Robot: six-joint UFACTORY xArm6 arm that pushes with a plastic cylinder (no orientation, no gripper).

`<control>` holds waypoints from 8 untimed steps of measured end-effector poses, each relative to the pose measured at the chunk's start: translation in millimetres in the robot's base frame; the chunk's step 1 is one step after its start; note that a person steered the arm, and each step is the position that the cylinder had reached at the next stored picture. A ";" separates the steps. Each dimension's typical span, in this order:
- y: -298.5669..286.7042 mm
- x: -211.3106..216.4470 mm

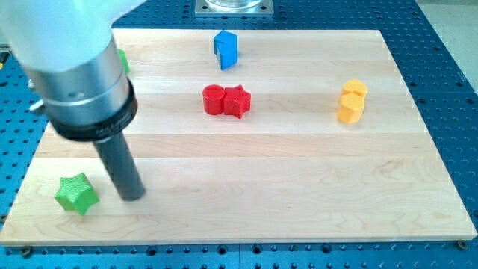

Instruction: Slide the green circle into the green star

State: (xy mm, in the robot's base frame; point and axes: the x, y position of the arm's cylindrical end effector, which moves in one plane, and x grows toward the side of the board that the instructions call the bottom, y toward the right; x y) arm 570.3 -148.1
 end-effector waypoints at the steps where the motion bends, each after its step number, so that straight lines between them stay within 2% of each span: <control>1: -26.6 6.1; 2: -48.1 5.8; 3: -10.6 -27.7; 4: 31.9 -129.3; 5: 37.2 -207.1; 6: 36.5 -255.5; 7: 4.7 -296.4; 8: -45.9 -292.2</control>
State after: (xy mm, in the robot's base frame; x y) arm 278.1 -194.0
